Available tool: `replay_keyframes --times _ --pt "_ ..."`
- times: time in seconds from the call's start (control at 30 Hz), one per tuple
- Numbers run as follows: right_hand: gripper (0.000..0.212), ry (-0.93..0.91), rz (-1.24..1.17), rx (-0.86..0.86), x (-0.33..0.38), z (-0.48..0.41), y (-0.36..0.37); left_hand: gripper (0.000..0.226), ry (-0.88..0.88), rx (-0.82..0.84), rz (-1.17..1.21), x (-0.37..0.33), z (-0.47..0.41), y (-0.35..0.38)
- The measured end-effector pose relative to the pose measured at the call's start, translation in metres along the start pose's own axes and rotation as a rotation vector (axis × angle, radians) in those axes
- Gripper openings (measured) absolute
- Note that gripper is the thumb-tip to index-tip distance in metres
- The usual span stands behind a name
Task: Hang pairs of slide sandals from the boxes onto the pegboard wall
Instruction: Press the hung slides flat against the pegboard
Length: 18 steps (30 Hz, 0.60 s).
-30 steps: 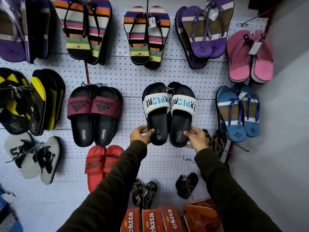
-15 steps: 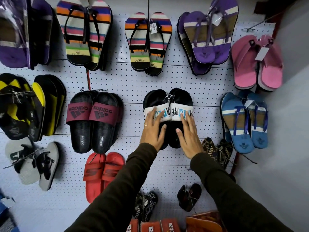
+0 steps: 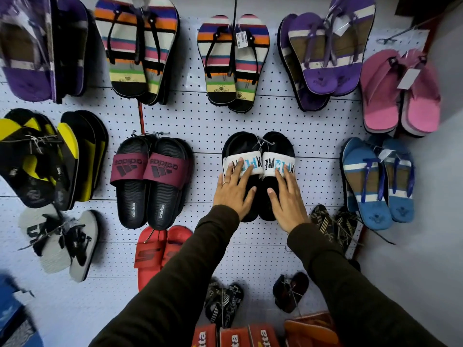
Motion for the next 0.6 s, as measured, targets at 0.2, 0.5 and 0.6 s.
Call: replay_keyframes --times 0.2,0.5,0.6 --pt "0.061 -0.027 -0.016 -0.123 0.054 0.009 0.023 0.063 -0.020 -0.172 -0.130 0.054 0.038 -0.041" --pt "0.067 -0.242 -0.104 -0.043 0.203 -0.014 0.095 0.063 -0.190 -0.321 -0.184 0.198 0.088 -0.102" --pt "0.066 -0.331 -0.063 0.010 0.248 -0.020 0.123 0.062 -0.250 -0.294 -0.168 0.236 0.097 -0.105"
Point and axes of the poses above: each hand's wrist, its own z-axis away from the middle knuckle, its own y-axis out of the palm, x = y × z, the point moved 8 cm from there along -z, towards the middle knuckle, and after that the axes turned 9 degrees about x, right-handed, at the moved point
